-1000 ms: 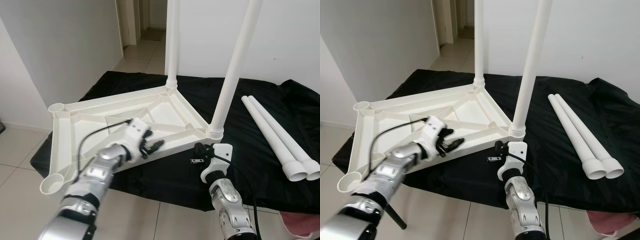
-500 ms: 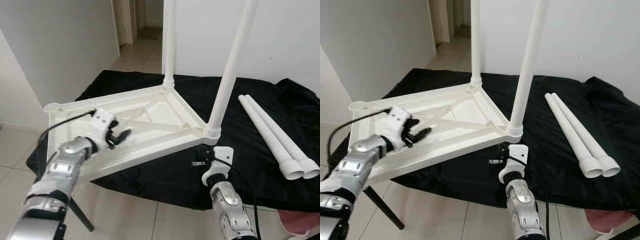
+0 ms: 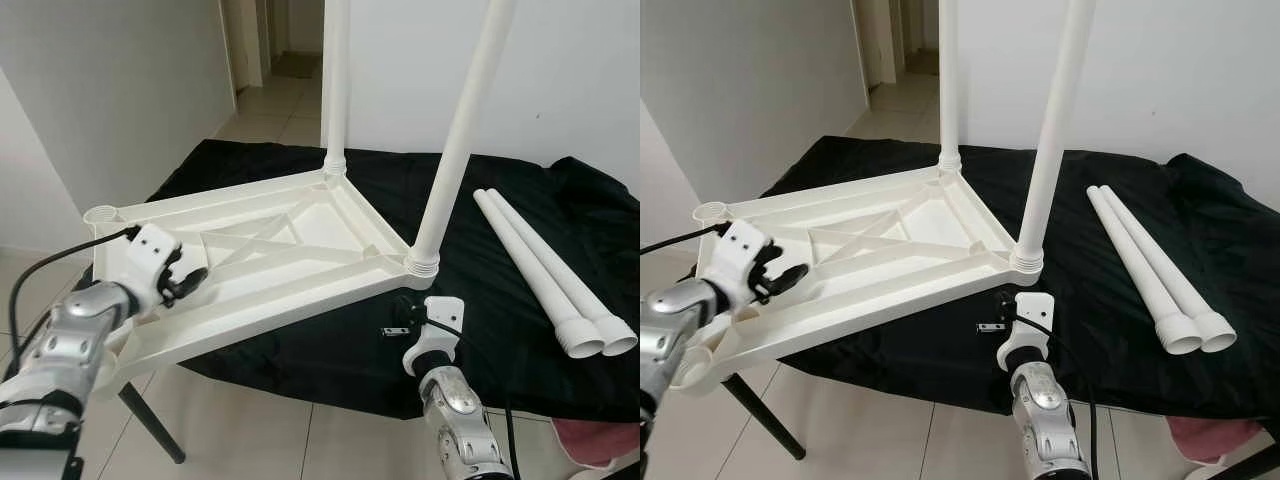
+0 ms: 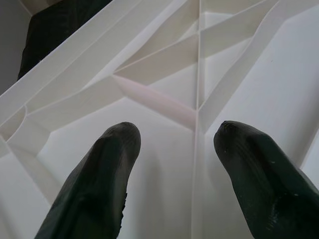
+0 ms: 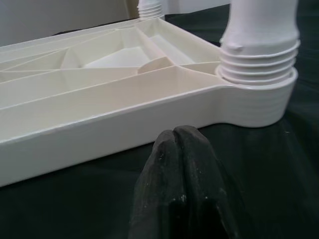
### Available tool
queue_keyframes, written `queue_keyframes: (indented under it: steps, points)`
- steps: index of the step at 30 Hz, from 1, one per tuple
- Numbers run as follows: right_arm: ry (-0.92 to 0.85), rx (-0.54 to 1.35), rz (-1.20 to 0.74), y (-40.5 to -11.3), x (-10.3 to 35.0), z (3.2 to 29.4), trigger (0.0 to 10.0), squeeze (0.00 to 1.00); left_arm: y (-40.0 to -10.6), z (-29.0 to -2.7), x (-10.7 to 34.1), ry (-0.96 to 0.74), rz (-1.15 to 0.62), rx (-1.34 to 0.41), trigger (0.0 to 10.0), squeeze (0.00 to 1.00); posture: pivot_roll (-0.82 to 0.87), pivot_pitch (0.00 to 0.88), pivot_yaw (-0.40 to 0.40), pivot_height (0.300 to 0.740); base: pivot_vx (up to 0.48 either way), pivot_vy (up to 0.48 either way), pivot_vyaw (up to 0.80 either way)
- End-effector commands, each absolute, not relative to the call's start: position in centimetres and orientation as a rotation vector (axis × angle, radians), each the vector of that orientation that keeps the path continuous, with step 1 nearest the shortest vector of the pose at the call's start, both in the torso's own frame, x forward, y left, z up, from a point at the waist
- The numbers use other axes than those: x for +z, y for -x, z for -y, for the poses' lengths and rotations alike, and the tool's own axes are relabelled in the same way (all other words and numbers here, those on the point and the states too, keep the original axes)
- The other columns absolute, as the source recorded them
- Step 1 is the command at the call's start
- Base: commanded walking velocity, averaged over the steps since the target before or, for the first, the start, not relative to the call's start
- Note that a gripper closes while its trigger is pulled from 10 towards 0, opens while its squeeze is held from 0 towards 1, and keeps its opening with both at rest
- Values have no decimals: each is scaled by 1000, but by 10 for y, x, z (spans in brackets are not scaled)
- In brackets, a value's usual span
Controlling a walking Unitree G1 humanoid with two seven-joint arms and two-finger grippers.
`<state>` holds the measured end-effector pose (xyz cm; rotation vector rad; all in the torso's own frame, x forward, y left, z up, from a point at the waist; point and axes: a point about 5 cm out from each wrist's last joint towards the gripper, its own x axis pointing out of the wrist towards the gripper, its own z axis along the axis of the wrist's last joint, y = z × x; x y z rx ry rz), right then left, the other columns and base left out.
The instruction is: Building children table
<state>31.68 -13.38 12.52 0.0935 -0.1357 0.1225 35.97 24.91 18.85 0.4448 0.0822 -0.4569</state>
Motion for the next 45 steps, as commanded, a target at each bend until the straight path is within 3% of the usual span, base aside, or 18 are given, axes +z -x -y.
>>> queue_keyframes:
  steps: [1, 10, 15, 22, 25, 26, 31, 39, 45]
  points:
    - [-93, 123, 113, -316, 121, 132, 10000, 0, -358, -263, 183, -460, -92, -328, 10000, 0, 18, 98, 10, 740, 0, 0, 0]
    - [-89, 125, 107, -317, 121, 132, 10000, 0, -359, -289, 178, -415, -157, -162, 10000, 0, 20, 102, 10, 740, 0, 0, 0]
    - [-90, 123, 107, -318, 122, 131, 10000, 0, -357, -294, 170, -484, -201, -117, 10000, 0, 17, 104, 15, 740, 0, 0, 0]
    - [-94, 116, 105, -320, 122, 131, 10000, 0, -353, -258, 146, -612, -237, -326, 10000, 0, 20, 108, 17, 740, 0, 0, 0]
    - [-94, 116, 105, -320, 122, 131, 10000, 0, -353, -258, 146, -612, -237, -326, 10000, 0, 20, 108, 17, 740, 0, 0, 0]
    - [-95, 111, 105, -321, 122, 131, 10000, 0, -348, -232, 136, -585, -226, -473, 10000, 0, 22, 110, 22, 740, 0, 0, 0]
    - [-104, 100, 108, -323, 124, 132, 10000, 0, -336, -198, 117, -581, -228, -664, 10000, 0, 22, 113, 26, 740, 0, 0, 0]
    - [-110, 83, 107, -324, 123, 132, 10000, 0, -320, -165, 109, -573, -221, -822, 10000, 0, 25, 117, 33, 740, 0, 0, 0]
    - [-111, 80, 107, -325, 124, 132, 10000, 0, -316, -156, 110, -559, -217, -861, 10000, 0, 26, 116, 36, 740, 0, 0, 0]
